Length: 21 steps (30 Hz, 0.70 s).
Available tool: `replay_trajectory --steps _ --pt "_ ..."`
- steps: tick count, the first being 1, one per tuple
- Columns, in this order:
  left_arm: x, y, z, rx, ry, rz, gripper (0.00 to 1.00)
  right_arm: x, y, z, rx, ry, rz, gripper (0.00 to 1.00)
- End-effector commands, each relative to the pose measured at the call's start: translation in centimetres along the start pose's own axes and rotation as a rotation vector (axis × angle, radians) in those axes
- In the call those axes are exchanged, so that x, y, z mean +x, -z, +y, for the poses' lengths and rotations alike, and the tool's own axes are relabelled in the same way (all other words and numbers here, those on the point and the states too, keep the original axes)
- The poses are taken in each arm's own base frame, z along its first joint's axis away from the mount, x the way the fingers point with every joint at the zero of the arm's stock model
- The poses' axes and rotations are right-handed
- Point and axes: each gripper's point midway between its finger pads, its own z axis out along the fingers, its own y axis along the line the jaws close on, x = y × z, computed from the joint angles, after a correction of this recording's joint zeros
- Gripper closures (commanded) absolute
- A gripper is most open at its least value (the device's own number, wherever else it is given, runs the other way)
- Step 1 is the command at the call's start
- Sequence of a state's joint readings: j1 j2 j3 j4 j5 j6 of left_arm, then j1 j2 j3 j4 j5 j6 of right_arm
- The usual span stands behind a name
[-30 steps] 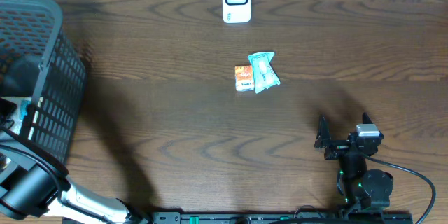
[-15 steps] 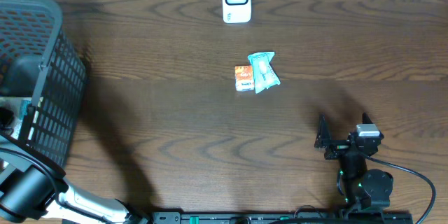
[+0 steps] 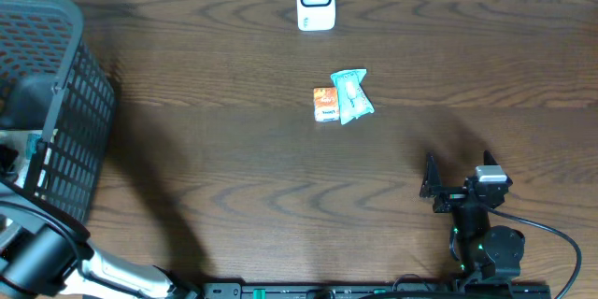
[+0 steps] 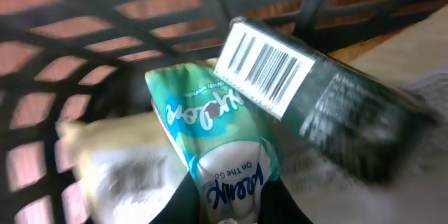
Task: Scan the item barcode
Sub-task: 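Grasp the small teal tissue pack in the basket with the left gripper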
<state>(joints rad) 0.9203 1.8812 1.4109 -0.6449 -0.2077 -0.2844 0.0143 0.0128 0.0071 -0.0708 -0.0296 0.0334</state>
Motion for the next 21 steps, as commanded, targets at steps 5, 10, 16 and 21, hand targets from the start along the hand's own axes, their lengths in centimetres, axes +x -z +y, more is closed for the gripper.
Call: replay_trajectory --steps 5,10,16,21 --pt "-3.9 11.2 1.7 0.133 0.283 -0.235 0.93 0.1 0.0 -0.2 0.007 -0.007 0.004 0.01" --pt "-5.0 19.2 -0.7 0.443 0.340 -0.333 0.93 0.1 0.0 -0.2 0.007 -0.007 0.004 0.01" --pt "-3.5 28.5 -7.9 1.013 0.429 -0.176 0.93 0.1 0.0 -0.2 0.007 -0.007 0.004 0.01" --pt "-0.5 37.2 -14.5 1.395 0.154 -0.143 0.93 0.1 0.0 -0.2 0.007 -0.007 0.004 0.01"
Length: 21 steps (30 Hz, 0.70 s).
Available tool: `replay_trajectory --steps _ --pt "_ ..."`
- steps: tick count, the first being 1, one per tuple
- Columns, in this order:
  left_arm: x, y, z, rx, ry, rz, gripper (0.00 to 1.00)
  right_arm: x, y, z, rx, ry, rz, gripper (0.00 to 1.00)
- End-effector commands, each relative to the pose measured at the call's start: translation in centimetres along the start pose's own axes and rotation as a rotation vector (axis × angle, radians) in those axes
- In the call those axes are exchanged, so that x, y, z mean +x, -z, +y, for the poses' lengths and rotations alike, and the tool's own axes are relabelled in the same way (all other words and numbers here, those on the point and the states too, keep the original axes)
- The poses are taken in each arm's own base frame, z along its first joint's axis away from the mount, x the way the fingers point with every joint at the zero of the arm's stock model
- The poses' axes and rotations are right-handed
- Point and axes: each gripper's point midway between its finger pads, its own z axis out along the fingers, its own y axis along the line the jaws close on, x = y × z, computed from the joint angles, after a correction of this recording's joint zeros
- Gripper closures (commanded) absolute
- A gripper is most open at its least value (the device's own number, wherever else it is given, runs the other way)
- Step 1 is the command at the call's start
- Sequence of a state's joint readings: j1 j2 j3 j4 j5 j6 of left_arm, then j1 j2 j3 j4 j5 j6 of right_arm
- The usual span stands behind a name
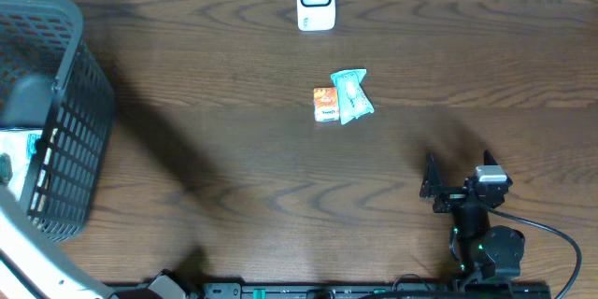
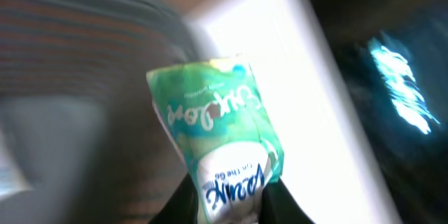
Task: Scan the item barcode
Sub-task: 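Grasp the small teal tissue pack in the basket with the left gripper, then carry the teal pack to the scanner and hold it under it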
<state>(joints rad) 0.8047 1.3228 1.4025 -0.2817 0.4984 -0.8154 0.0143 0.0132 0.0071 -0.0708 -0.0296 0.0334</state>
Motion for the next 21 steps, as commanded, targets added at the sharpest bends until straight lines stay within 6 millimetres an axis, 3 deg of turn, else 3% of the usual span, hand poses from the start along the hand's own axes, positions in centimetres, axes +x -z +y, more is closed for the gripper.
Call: replay_trajectory --steps 1,6,12,17,21 --pt "6.0 0.3 -7.1 0.279 0.003 0.262 0.93 0.1 0.0 -0.2 0.007 -0.007 0.004 0.01" --pt "14.0 0.8 -13.0 0.451 -0.147 0.430 0.93 0.1 0.0 -0.2 0.007 -0.007 0.004 0.01" --pt "26.8 3.6 -17.7 0.686 -0.469 0.656 0.93 0.1 0.0 -0.2 0.007 -0.007 0.004 0.01" --pt "36.1 5.0 -17.8 0.753 -0.674 0.788 0.93 0.1 0.0 -0.2 0.007 -0.007 0.004 0.01" --pt "41.7 3.6 -15.5 0.645 -0.792 0.828 0.92 0.1 0.0 -0.2 0.007 -0.007 0.004 0.01"
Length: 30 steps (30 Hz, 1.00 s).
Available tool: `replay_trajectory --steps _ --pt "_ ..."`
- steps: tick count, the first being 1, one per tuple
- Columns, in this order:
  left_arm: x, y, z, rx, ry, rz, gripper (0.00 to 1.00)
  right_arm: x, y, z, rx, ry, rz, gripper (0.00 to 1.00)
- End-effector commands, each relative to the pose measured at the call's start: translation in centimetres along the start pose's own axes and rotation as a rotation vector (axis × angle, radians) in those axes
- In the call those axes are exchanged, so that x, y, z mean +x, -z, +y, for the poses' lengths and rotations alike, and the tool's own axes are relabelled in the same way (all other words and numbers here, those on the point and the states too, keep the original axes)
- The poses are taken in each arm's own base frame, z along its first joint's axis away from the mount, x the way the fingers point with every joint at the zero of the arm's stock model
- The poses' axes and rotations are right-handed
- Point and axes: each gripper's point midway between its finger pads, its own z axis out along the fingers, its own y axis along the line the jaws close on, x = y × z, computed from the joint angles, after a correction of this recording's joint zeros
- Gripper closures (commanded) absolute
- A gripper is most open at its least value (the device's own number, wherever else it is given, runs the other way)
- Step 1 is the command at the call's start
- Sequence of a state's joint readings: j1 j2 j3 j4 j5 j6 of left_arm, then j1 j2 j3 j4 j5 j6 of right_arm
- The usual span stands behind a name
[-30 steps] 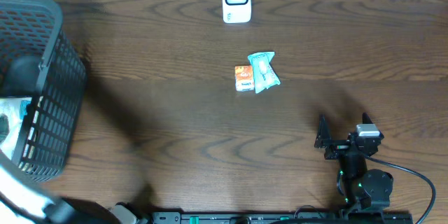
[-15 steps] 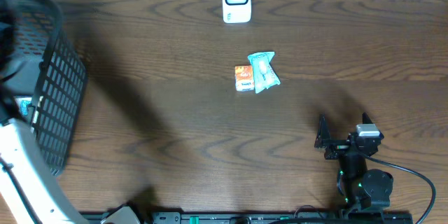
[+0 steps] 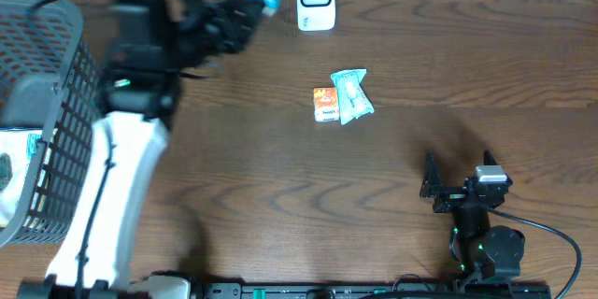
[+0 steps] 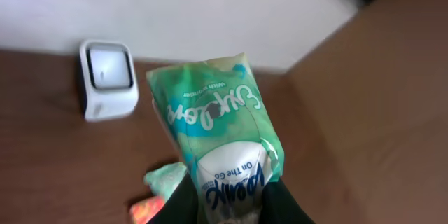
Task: Scan the item barcode
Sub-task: 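Carry the teal pack to the scanner and hold it under it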
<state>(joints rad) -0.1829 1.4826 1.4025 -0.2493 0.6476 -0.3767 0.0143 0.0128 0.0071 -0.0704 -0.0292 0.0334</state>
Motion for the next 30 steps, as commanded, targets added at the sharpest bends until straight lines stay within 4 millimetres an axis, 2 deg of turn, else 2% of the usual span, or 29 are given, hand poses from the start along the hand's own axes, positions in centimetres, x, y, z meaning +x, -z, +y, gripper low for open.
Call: replay_trajectory --steps 1,6,10,11,17,20,24,26,29,30 --pt "1.9 -3.2 2.3 -0.146 -0.130 0.038 0.93 0.1 0.0 -0.2 0.007 -0.007 0.004 0.01" --pt "6.5 -8.0 5.4 -0.274 -0.129 0.149 0.92 0.1 0.0 -0.2 0.007 -0.007 0.004 0.01" --pt "10.0 -10.7 7.0 -0.286 -0.112 0.242 0.92 0.1 0.0 -0.2 0.007 -0.007 0.004 0.01" --pt "11.4 -11.5 7.9 -0.297 -0.102 0.278 0.92 0.1 0.0 -0.2 0.007 -0.007 0.004 0.01" --pt "14.6 -13.2 10.7 -0.332 -0.070 0.361 0.92 0.1 0.0 -0.2 0.007 -0.007 0.004 0.01" --pt "15.7 -13.5 11.4 -0.344 -0.058 0.389 0.78 0.1 0.0 -0.2 0.007 -0.007 0.004 0.01" --pt "16.1 -13.3 11.5 -0.350 -0.051 0.407 0.78 0.1 0.0 -0.2 0.007 -0.007 0.004 0.01" --pt "16.0 -13.3 11.5 -0.350 -0.052 0.405 0.67 0.1 0.0 -0.2 0.007 -0.007 0.004 0.01" --pt "15.5 -13.0 11.1 -0.345 -0.056 0.393 0.60 0.1 0.0 -0.2 0.007 -0.007 0.004 0.01" --pt "15.3 -13.0 10.9 -0.342 -0.059 0.387 0.50 0.1 0.0 -0.2 0.007 -0.007 0.004 0.01"
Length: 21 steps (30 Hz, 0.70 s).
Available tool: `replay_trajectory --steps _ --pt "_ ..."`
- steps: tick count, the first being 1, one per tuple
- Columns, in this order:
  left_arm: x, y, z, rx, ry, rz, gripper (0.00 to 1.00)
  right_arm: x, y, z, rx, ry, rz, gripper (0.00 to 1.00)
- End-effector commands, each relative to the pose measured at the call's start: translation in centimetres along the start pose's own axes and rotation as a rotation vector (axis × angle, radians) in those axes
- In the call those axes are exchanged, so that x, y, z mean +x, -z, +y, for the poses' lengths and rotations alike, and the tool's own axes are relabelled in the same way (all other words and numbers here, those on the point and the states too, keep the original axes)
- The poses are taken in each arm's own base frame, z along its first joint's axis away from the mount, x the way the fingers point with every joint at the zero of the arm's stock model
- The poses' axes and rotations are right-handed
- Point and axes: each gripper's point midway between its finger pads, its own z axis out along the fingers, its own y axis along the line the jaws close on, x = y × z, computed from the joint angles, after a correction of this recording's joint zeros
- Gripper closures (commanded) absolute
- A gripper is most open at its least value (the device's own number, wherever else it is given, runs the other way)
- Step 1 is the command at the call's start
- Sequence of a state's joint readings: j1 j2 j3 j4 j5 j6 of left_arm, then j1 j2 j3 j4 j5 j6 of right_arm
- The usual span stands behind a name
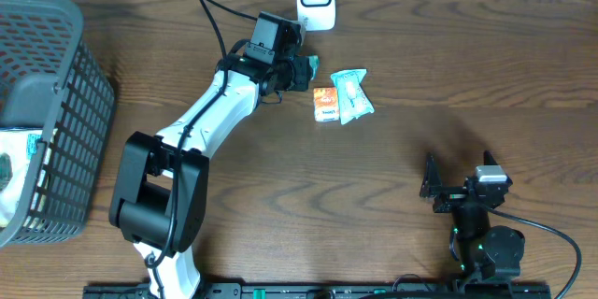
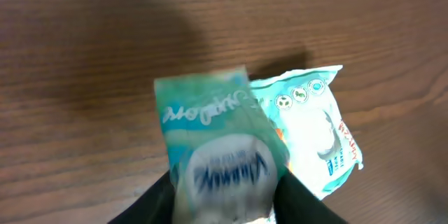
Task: Scan the item barcode
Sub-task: 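Carry the teal pack to the scanner and hold it under it, then release the teal pack on the table beside the orange box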
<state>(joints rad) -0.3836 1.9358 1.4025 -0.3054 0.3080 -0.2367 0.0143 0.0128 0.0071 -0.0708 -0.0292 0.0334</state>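
Observation:
My left gripper (image 1: 301, 67) is shut on a teal and white snack packet (image 2: 217, 140), which is blurred in the left wrist view. It hangs just over the table, right beside the left of an orange box (image 1: 325, 104) and a second teal packet (image 1: 353, 95) lying flat (image 2: 311, 126). The white barcode scanner stands at the far edge, just behind my left gripper. Near the front right, my right gripper (image 1: 430, 183) rests open with nothing in it.
A dark mesh basket (image 1: 65, 121) stands at the left edge with more items inside. The left arm stretches diagonally from the front left to the scanner area. A black cable runs off behind the right arm.
My left gripper, still shut on the packet, was high up left of the scanner. Now it is lower and to the right, beside the orange box and the lying packet.
My left gripper was shut on the teal packet inside the basket, beside a dark barcoded box. Then it was out of the basket, then up by the scanner, and now over the table next to the two items lying there. The right arm has not moved.

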Motion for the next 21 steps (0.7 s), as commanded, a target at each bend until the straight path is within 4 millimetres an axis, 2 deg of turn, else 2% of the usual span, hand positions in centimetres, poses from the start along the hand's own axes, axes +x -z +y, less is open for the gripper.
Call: replay_trajectory --steps 1,3,9,15,21 --pt "-1.1 1.2 -0.6 0.005 -0.013 -0.037 0.41 0.1 0.0 -0.2 0.007 -0.007 0.004 0.01" --pt "-1.6 1.9 -0.8 0.010 -0.017 -0.053 0.37 0.1 0.0 -0.2 0.007 -0.007 0.004 0.01" --pt "-3.4 5.1 -2.2 0.032 -0.037 -0.129 0.35 0.1 0.0 -0.2 0.007 -0.007 0.004 0.01" --pt "-6.1 10.9 -3.2 0.051 -0.049 -0.255 0.34 0.1 0.0 -0.2 0.007 -0.007 0.004 0.01" --pt "-5.9 16.9 -2.8 0.031 -0.027 -0.295 0.34 0.1 0.0 -0.2 0.007 -0.007 0.004 0.01"
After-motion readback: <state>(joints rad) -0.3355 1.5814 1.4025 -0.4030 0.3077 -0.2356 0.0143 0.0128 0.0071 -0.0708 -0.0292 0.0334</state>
